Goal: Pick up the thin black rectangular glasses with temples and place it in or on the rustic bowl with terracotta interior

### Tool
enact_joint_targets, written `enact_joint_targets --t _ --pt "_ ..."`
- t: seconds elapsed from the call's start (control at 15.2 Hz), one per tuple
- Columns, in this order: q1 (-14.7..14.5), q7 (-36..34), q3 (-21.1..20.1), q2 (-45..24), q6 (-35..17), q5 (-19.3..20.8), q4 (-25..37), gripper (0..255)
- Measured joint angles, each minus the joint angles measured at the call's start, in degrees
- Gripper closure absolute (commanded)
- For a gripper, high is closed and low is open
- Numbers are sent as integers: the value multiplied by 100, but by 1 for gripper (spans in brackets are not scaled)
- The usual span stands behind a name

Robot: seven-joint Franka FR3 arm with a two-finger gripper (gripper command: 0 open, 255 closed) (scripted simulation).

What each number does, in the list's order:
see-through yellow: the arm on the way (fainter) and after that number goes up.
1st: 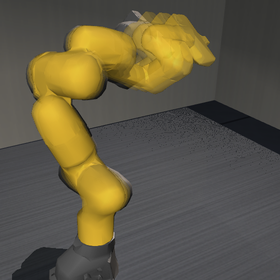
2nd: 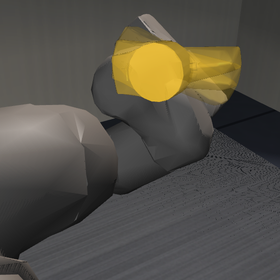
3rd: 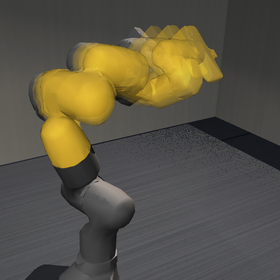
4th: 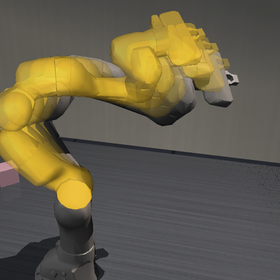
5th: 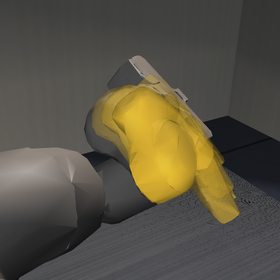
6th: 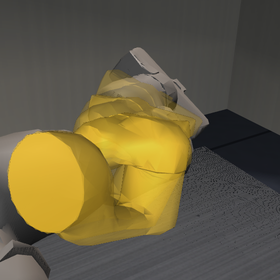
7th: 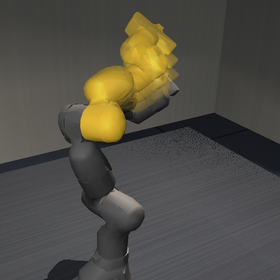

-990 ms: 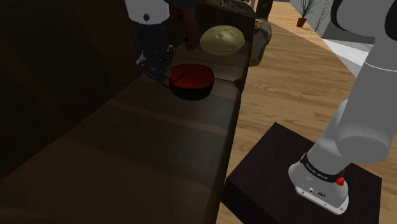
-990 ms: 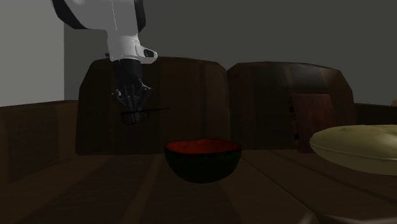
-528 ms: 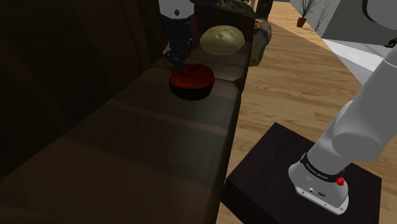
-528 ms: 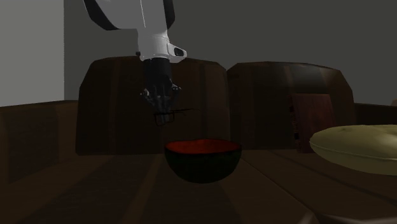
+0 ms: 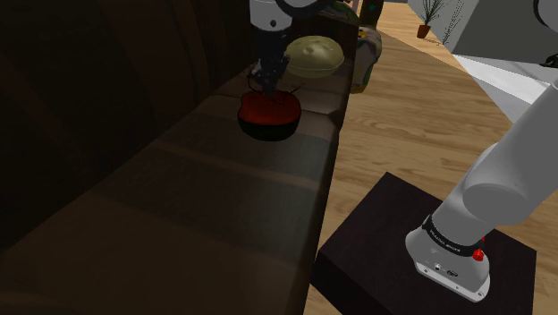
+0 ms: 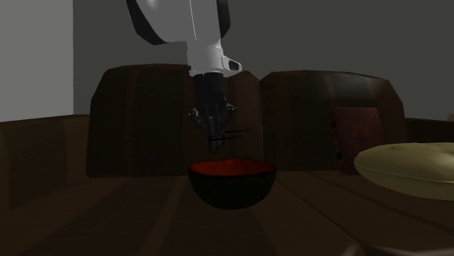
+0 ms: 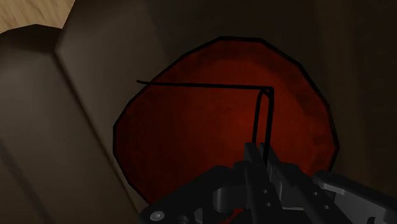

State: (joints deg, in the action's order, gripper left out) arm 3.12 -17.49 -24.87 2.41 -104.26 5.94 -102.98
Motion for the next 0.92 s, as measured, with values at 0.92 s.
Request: enact_joint_targets --t 0.92 --pt "10 -53 10 -13 -683 27 -671 255"
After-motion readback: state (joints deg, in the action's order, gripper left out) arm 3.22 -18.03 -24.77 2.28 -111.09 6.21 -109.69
